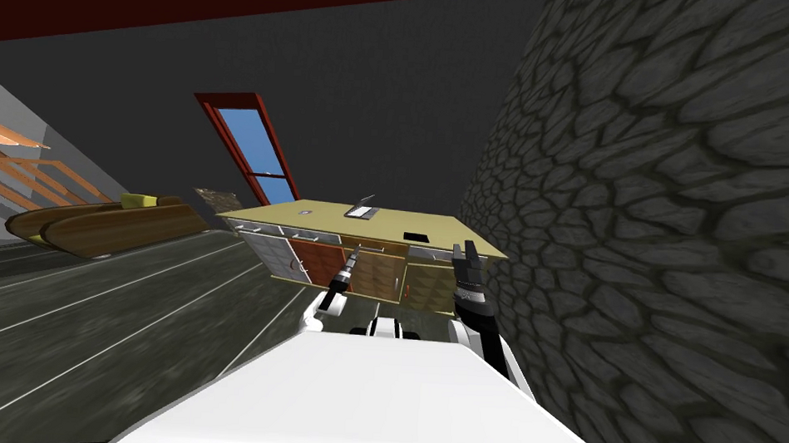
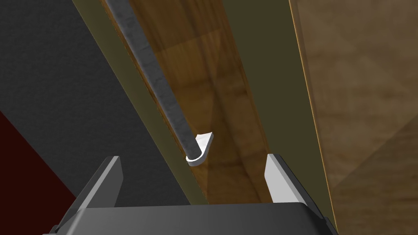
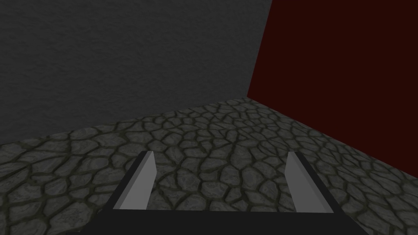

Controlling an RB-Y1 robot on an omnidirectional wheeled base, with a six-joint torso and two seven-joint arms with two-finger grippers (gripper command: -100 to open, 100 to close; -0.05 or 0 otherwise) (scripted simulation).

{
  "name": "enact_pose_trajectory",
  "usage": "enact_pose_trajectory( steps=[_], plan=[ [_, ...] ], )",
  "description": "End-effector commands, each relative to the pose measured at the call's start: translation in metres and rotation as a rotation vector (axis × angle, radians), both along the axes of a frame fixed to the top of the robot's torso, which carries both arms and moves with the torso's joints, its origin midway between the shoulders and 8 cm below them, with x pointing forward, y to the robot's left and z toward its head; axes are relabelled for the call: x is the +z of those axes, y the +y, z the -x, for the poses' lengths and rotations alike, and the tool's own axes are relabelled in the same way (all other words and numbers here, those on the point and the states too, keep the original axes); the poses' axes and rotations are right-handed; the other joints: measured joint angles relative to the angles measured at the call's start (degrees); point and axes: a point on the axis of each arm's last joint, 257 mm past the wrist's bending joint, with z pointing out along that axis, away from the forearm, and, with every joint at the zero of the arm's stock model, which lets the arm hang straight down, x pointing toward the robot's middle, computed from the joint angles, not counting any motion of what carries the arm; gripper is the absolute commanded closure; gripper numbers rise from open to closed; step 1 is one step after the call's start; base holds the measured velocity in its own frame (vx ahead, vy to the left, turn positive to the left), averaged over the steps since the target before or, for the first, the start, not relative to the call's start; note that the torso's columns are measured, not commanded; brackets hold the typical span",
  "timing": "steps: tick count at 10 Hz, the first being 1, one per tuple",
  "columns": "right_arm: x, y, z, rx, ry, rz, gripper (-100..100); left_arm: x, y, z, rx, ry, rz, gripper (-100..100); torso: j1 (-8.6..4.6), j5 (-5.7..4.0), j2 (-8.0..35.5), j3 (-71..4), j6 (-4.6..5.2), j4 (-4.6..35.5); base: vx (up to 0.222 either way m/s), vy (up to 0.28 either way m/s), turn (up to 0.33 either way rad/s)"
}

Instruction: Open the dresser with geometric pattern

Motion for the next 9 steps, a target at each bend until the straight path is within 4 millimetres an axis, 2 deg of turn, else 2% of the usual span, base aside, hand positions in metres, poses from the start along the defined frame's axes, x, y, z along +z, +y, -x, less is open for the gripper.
enact_pose_trajectory(
  steps=[1, 9],
  plan=[
    [0.000, 0.000, 0.000, 0.000, 0.000, 0.000, 0, 0.002, -0.001, -0.012, 0.001, 0.026, 0.005, -100, -0.02, -0.01, -0.02, 0.00, 0.00, 0.00, -0.052, 0.007, -0.007],
    [0.000, 0.000, 0.000, 0.000, 0.000, 0.000, 0, 0.007, 0.000, -0.042, 0.006, 0.095, 0.005, -100, -0.03, -0.01, -0.06, -0.03, -0.01, -0.02, -0.044, 0.006, -0.008]
  ],
)
